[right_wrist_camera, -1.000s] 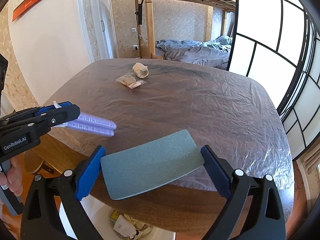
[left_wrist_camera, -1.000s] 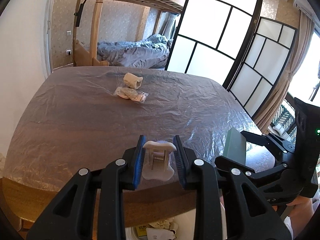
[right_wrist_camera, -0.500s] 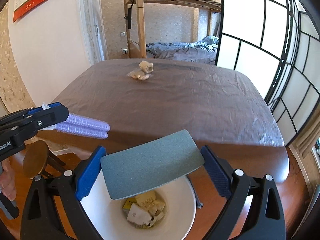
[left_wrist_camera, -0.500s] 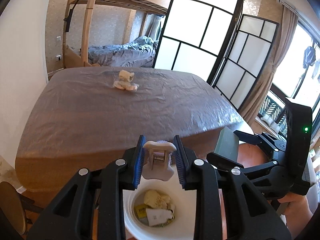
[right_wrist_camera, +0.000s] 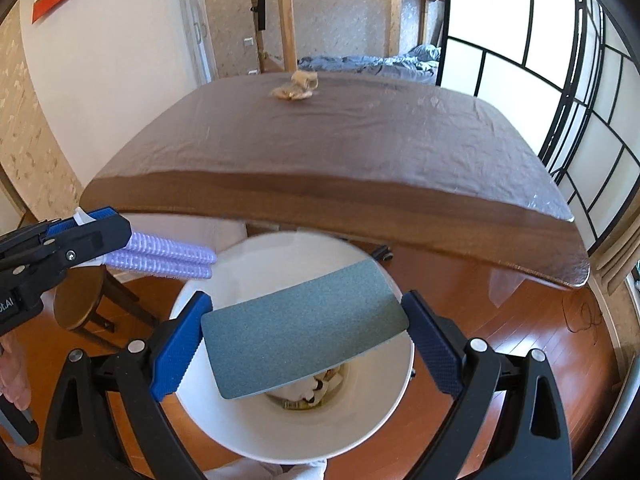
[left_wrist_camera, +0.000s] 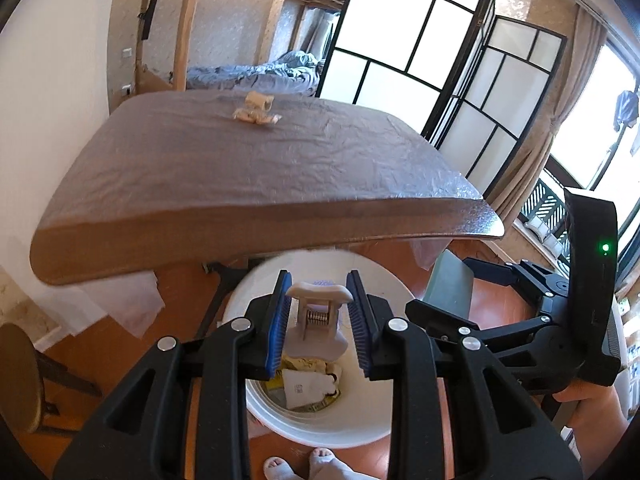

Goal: Collect trash
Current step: 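Carry the hair roller and teal sponge over the white bucket with both tools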

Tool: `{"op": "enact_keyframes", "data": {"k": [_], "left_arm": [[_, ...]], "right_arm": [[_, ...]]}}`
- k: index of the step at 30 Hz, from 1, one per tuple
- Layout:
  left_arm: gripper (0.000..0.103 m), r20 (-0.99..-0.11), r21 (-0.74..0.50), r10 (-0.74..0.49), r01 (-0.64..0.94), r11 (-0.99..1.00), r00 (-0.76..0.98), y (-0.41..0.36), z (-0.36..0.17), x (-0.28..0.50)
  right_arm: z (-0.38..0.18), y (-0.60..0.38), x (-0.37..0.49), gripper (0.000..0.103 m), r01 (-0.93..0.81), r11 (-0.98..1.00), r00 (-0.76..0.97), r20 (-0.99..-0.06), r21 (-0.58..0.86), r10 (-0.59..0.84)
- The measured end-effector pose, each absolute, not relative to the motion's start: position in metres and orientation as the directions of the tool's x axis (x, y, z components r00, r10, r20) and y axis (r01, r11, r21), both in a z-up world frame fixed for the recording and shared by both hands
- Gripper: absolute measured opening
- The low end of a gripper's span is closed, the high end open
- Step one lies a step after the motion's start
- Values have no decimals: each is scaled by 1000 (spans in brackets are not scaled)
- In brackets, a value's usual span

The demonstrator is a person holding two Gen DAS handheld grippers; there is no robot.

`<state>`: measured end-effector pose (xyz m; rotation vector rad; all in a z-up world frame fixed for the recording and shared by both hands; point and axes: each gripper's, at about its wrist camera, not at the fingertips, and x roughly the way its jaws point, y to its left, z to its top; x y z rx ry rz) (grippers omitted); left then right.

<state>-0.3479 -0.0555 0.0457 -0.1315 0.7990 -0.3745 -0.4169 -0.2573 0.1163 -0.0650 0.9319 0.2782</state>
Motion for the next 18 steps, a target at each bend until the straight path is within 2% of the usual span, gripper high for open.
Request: {"op": "enact_keyframes", "data": {"k": [18], "left_arm": [[31, -777, -207, -293, 214, 955, 557, -67, -14, -355]], "right_arm": [[81, -268, -415, 94, -226, 972, 526, -831, 72, 184]]}}
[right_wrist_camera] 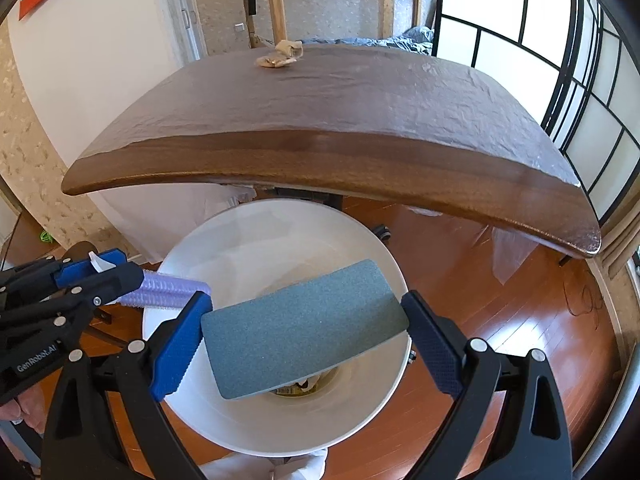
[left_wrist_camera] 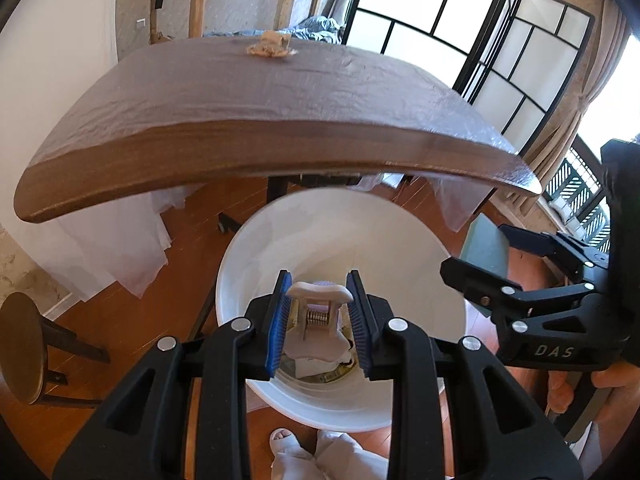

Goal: Collect trash
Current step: 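Carry the hair roller and teal sponge over the white bucket with both tools, then open both tools to drop the hair roller and sponge into the bucket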

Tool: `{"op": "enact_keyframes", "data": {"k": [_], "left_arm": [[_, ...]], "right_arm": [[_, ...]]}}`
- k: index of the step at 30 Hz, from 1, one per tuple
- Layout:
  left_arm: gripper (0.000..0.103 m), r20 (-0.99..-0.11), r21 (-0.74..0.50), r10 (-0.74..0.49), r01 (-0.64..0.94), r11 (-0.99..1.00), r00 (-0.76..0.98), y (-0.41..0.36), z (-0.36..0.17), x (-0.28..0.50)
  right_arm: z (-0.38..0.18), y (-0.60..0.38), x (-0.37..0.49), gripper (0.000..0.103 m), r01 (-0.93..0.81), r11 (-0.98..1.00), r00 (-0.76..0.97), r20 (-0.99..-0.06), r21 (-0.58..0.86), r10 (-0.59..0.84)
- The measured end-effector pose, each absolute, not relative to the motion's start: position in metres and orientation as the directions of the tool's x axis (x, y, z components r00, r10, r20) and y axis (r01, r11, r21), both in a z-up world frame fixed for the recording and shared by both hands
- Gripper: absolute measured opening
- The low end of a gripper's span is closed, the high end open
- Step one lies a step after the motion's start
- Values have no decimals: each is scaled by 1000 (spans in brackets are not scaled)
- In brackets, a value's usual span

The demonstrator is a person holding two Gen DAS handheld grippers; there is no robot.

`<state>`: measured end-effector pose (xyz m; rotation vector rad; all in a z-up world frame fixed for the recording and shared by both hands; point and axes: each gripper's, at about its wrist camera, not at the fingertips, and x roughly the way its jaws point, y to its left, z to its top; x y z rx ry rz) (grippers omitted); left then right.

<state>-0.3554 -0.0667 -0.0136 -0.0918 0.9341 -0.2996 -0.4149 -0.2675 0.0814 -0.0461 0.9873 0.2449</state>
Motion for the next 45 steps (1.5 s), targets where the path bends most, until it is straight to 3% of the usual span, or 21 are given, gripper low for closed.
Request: {"op": "enact_keyframes", "data": {"k": [33, 34, 38, 45], "left_arm": [[31, -828, -192, -281, 226, 955, 486, -83, -37, -339], [31, -828, -193, -283, 229, 954, 483, -83, -37, -339], [52, -825, -184, -276, 228, 956, 494, -85, -34, -339], [52, -824, -177, -271, 228, 957, 497, -86, -31, -339]], "right_arm": [[63, -269, -400, 94, -213, 972, 488, -851, 98, 193], [62, -269, -399, 94, -211, 973, 486, -853, 98, 191], [64, -268, -399, 96, -211, 973, 489, -852, 93, 187], [69, -273, -402, 96, -201, 974, 503, -843, 101, 192]]}}
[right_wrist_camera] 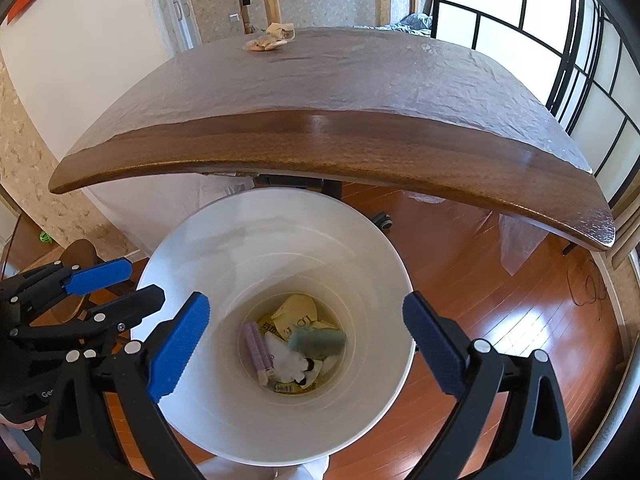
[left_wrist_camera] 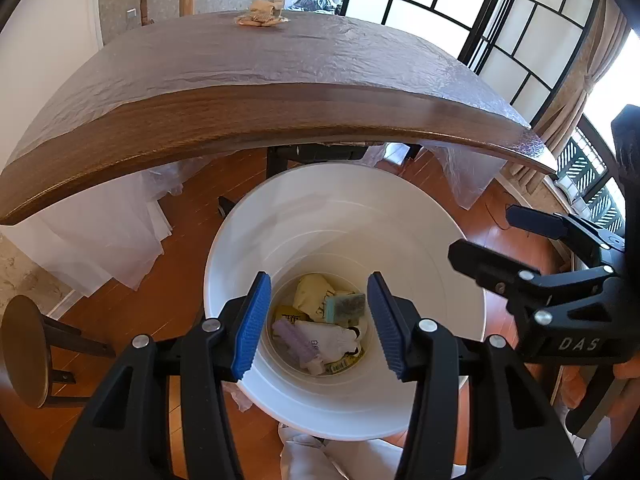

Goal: Collect trash
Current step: 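Open both tools to drop the hair roller and sponge into the bucket, then move the left tool to the clear packet while the right tool approaches the cloth roll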

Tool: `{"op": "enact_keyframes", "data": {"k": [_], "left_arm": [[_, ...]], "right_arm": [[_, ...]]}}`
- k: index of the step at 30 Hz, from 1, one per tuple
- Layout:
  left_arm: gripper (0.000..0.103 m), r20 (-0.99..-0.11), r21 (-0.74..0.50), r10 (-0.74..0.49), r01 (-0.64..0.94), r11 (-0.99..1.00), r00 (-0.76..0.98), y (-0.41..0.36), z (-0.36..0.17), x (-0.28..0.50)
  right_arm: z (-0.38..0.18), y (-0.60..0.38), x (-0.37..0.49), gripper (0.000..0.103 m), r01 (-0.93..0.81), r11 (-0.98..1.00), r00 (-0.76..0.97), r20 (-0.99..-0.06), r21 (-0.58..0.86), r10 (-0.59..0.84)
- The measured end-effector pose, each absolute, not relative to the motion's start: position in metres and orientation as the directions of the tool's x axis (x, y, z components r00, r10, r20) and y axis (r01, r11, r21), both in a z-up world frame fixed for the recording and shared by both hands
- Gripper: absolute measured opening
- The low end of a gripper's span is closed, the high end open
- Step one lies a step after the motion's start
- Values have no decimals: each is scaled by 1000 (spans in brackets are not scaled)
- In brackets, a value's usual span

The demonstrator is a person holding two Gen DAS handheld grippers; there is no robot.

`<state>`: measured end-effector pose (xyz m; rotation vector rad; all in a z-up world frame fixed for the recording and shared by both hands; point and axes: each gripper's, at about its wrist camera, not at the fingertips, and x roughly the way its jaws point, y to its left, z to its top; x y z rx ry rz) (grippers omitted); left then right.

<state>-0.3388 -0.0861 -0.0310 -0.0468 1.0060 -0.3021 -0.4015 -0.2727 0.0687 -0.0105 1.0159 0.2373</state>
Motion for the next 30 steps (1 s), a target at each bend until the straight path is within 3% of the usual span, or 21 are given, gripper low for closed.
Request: {"op": "enact_keyframes", "data": {"k": [3, 8, 12, 14, 19, 30], "left_arm": [[54, -821, -174, -266, 222, 959, 505, -85, -26, -340], [70, -775, -159, -252, 208, 965, 579, -84, 3, -344], [71, -724, -151, -244, 197, 969, 646, -85, 37, -336], [76, -698, -156, -245, 191, 969, 673, -84, 50, -327], [77, -667, -121, -199, 159, 980, 718, -86, 68, -298], [77, -689, -93, -215, 211, 973, 692, -81, 60, -199]], "right_arm": [[78, -277, -404, 96, -198, 975, 525, -828, 103, 194], [111, -290, -404, 96, -201, 974, 599, -775, 101, 204], [141, -296, -392, 96, -229, 969, 645, -731, 91, 221], [159, -300, -382, 96, -252, 963, 670, -702, 91, 242], [185, -300, -347, 95, -283, 957, 700, -667, 70, 256], [195, -264, -231, 94, -297, 952, 685, -679, 72, 265]]}}
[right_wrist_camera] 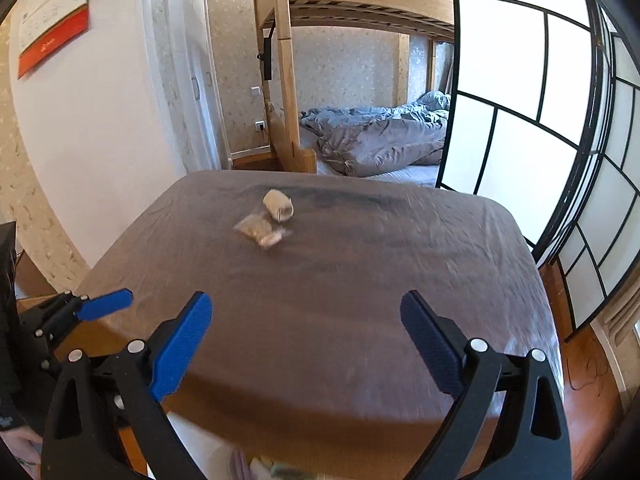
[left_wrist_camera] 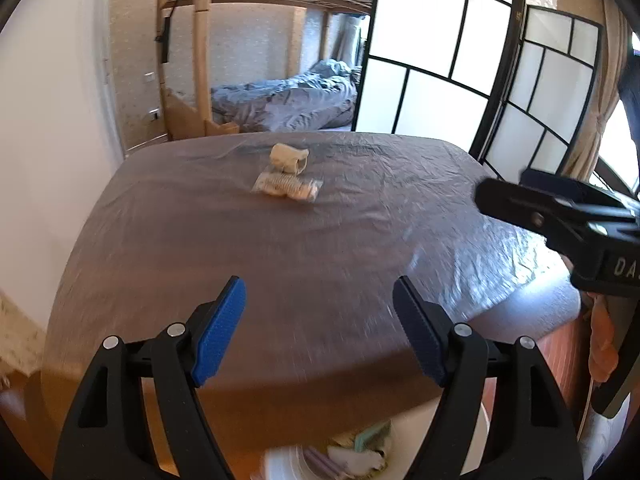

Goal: Collect trash
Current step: 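Move the left tool to the clear packet while the right tool approaches the cloth roll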

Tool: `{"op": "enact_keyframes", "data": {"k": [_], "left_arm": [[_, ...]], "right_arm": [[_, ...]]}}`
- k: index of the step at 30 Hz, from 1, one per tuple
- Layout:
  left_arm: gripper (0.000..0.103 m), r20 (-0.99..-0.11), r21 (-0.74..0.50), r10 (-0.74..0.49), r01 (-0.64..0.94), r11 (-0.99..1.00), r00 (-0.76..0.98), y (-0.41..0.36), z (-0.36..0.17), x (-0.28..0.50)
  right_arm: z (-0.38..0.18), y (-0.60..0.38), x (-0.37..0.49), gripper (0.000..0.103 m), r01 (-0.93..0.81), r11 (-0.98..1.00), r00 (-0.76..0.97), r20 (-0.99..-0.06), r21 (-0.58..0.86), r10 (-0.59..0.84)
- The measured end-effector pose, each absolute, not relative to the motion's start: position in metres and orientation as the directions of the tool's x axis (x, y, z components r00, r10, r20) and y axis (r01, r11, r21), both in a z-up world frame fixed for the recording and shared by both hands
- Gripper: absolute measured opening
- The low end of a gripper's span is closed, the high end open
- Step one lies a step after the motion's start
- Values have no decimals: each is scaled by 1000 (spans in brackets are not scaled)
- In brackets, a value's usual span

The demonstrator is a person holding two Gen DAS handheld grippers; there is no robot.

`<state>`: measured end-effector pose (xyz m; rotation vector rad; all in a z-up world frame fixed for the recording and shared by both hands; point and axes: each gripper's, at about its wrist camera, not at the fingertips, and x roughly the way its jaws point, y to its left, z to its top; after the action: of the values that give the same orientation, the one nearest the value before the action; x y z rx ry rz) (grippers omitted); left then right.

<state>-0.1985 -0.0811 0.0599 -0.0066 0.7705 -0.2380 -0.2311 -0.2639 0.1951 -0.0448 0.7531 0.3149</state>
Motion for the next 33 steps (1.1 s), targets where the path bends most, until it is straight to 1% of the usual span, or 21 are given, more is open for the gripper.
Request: {"op": "enact_keyframes", "data": {"k": [2, 4, 7, 15, 16, 18, 21, 28, 32, 33], "left_arm": [[77, -698, -75, -221, 237, 969, 681, -80, 56, -180], [77, -708, -62, -230, 266, 962, 667, -81, 51, -159], [77, -726, -58, -249, 304, 951, 641, -80, 44, -130], [77, -757, -46, -275, 371, 927, 593, -88, 26, -73], [77, -758, -47, -276, 372, 927, 591, -89, 24, -69], [77, -765, -50, -273, 369, 928, 584, -89, 20, -60], [77, -771, -67, -280, 364, 929, 572, -89, 16, -50], [77, -780, -57, -268, 363, 930, 565, -94, 12, -42], [77, -789, -38, -253, 367, 930, 560, -96, 10, -41], [77, -790, -38, -251, 364, 931, 560, -96, 10, -41]], "right_arm": [[192, -251, -201, 93, -297, 953, 678, -691, 52, 249], [190, -242, -176, 89, -304, 951, 664, -703, 59, 256], [183, -228, -135, 88, -308, 949, 634, -728, 71, 261], [149, -191, -49, 87, -391, 918, 522, -805, 70, 283], [144, -189, -45, 87, -401, 913, 509, -810, 76, 291], [134, -182, -31, 81, -425, 902, 481, -824, 80, 299], [121, -173, -14, 80, -451, 888, 444, -842, 86, 307], [109, -164, 2, 79, -491, 864, 407, -848, 111, 340], [102, -161, 4, 71, -510, 852, 388, -853, 115, 348], [100, -161, 5, 64, -512, 850, 381, -854, 123, 354]]}}
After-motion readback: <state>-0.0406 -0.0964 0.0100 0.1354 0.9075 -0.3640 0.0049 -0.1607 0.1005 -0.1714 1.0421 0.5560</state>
